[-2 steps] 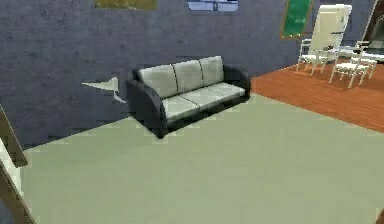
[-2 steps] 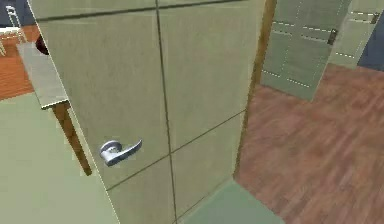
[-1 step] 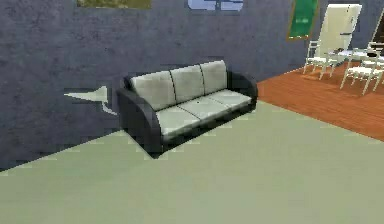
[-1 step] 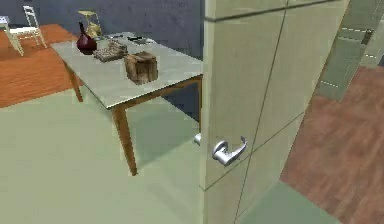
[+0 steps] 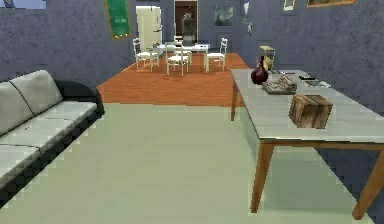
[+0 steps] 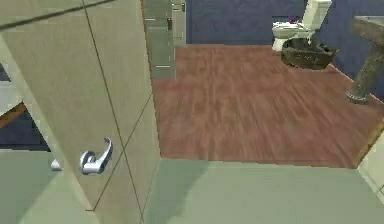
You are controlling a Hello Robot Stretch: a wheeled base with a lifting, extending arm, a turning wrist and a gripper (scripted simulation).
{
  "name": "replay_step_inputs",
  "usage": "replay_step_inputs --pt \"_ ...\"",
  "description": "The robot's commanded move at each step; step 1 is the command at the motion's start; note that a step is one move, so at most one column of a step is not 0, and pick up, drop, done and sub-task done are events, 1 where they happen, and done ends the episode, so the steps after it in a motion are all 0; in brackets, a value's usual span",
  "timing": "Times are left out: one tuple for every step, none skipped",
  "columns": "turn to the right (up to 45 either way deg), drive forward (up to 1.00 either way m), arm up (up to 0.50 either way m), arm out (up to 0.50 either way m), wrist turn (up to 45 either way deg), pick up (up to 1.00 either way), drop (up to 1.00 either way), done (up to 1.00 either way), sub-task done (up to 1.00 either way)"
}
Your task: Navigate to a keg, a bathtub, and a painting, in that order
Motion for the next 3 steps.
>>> replay_step_inputs --pt "0.0 1.00 0.00 0.00 0.0 0.00 0.00 0.00 0.00" --pt "0.0 1.00 0.00 0.00 0.0 0.00 0.00 0.00 0.00" --pt "3.0 0.00 0.00 0.00 0.0 0.00 0.00 0.00 0.00"
